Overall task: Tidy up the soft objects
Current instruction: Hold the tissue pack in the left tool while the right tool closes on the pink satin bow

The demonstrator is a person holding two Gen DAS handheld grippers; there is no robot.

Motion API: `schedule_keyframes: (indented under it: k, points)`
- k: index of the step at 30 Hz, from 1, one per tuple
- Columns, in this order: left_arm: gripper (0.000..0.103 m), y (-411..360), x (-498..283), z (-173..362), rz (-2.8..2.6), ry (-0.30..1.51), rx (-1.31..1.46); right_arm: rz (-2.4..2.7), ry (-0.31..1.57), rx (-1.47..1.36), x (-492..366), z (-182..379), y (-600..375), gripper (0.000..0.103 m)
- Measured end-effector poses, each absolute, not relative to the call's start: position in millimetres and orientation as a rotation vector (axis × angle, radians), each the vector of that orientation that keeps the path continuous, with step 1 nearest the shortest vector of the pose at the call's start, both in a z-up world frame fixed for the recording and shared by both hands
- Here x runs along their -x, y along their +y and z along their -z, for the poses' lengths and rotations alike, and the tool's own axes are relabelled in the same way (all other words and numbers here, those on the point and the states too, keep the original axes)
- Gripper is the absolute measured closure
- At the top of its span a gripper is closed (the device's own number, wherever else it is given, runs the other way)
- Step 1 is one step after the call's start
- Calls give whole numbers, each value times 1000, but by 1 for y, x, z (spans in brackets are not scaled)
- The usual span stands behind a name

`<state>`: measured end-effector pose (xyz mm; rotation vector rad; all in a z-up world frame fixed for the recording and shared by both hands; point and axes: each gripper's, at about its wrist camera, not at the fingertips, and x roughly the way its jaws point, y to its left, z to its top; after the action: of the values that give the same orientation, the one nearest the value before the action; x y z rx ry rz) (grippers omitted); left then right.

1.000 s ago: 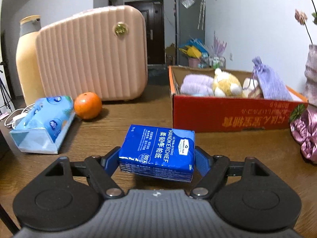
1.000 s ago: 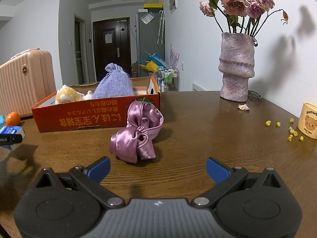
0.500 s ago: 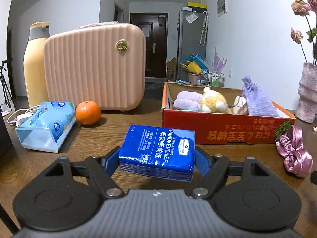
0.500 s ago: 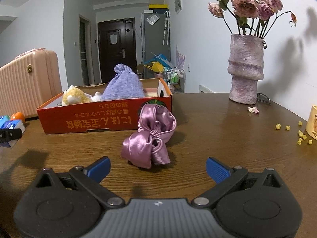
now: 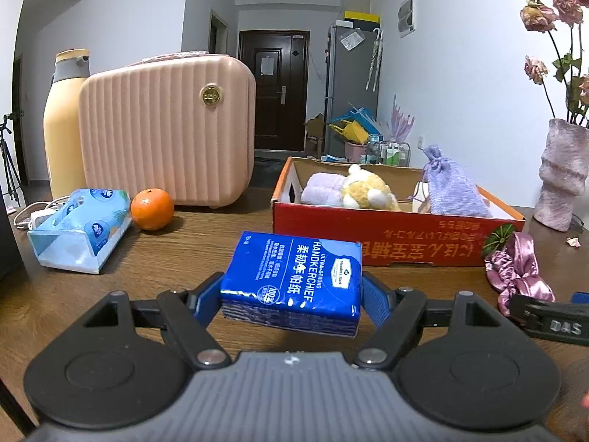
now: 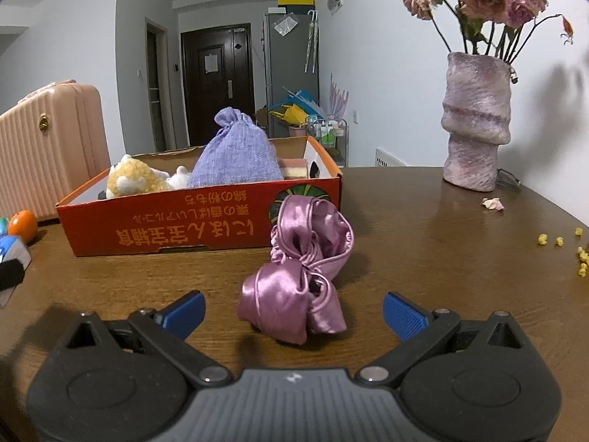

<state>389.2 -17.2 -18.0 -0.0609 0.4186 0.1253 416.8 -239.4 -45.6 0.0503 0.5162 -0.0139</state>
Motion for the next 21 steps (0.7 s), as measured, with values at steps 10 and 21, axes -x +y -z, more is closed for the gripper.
schedule_keyframes:
  k: [10,21]
  points:
    - [25,-30,-386,19,-130,424,60,20,577,-92,-453,51,-239,1]
    - [25,-30,-390,20,-132,439,65,7,635,-103,-469,58,-241,32]
